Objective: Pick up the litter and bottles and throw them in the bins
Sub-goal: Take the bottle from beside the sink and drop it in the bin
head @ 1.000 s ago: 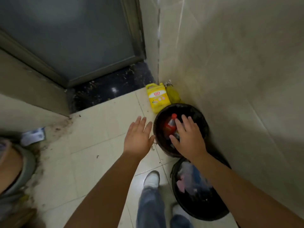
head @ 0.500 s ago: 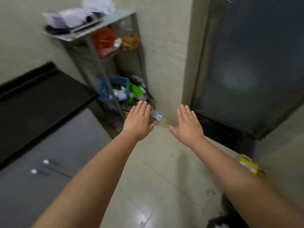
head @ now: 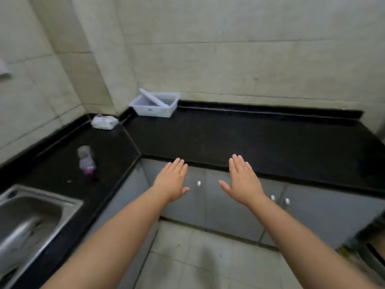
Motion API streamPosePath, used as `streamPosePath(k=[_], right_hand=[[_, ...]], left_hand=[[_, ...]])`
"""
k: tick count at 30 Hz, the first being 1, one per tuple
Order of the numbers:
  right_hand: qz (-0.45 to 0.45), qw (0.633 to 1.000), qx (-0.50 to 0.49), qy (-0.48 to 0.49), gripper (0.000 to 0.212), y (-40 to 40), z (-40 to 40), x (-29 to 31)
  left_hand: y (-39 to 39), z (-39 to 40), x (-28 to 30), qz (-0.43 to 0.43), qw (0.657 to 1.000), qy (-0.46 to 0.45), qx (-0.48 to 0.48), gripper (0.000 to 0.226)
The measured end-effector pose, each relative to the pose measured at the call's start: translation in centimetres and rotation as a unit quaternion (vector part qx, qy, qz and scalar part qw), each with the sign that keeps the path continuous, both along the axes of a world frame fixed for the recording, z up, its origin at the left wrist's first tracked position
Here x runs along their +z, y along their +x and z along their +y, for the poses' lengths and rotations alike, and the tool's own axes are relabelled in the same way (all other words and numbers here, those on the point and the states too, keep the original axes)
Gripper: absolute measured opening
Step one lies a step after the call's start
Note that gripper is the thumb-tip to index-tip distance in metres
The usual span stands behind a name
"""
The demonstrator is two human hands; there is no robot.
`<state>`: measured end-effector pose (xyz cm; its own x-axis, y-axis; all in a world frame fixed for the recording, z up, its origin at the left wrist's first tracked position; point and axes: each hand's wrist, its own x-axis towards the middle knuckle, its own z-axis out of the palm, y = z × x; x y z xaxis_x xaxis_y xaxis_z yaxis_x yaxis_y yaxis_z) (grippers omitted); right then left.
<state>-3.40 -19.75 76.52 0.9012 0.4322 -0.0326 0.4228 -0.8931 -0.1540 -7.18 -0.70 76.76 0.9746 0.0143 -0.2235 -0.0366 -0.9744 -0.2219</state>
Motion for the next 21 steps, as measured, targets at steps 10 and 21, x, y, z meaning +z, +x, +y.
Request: streamPosePath(k=[10, 21], right_hand=[[0.011, 0.972, 0.234, -0.027, 0.072, 5.2, 29.7, -0.1], [0.036, 0.912, 0.402, -0.074, 0.073, 9.2, 52.7, -6.3]], left_hand=[[-6.0, 26.6, 0.0, -0.032, 0.949, -0.041, 0.31, 0.073], [-5.7, 40.7, -4.0, -0.059, 0.855, -0.063, 0.512, 0.07]])
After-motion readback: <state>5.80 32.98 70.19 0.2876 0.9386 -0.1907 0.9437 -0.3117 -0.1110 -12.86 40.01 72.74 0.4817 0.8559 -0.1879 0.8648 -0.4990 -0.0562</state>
